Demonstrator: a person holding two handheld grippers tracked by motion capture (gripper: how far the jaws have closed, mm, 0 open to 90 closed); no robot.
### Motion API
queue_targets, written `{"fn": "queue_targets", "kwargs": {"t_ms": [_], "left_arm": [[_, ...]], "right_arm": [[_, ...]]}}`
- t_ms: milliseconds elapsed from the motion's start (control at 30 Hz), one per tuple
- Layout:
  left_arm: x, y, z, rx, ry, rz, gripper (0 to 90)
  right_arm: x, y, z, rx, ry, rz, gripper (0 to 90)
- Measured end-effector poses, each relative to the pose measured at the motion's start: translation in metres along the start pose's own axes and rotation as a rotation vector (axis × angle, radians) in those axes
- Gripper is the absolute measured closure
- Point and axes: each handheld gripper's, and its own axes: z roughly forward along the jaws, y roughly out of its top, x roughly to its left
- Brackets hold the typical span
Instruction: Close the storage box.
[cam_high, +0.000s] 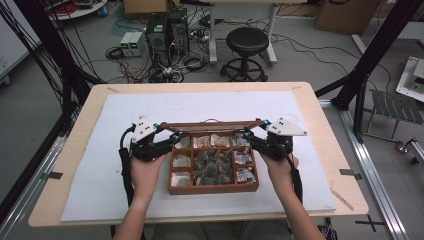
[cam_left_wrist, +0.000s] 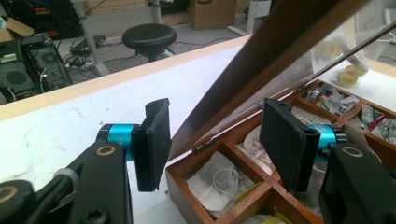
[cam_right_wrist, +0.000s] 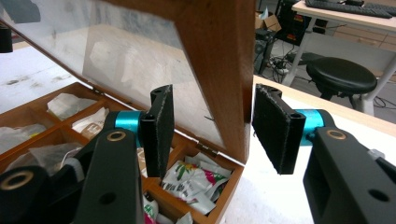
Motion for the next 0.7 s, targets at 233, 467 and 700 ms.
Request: {"fn": "queue_targets", "kwargs": {"t_ms": [233,467,700], "left_arm": [[-0.004,-0.003,-0.006,0.005,0.004,0.007,45.5],[-0.011,-0.005,-0.013,-0.001,-0.007,0.01,45.6],[-0.022,-0.012,-0.021,-0.002,-0.01,0.011,45.5]], "right_arm": [[0.003,-0.006,-0.006,0.003,0.006,0.002,50.3],[0.007,-0.013,-0.012,0.009,0.011,0.001,50.2],[0.013,-0.02,-0.021,0.019,0.015,-0.015,50.2]]}}
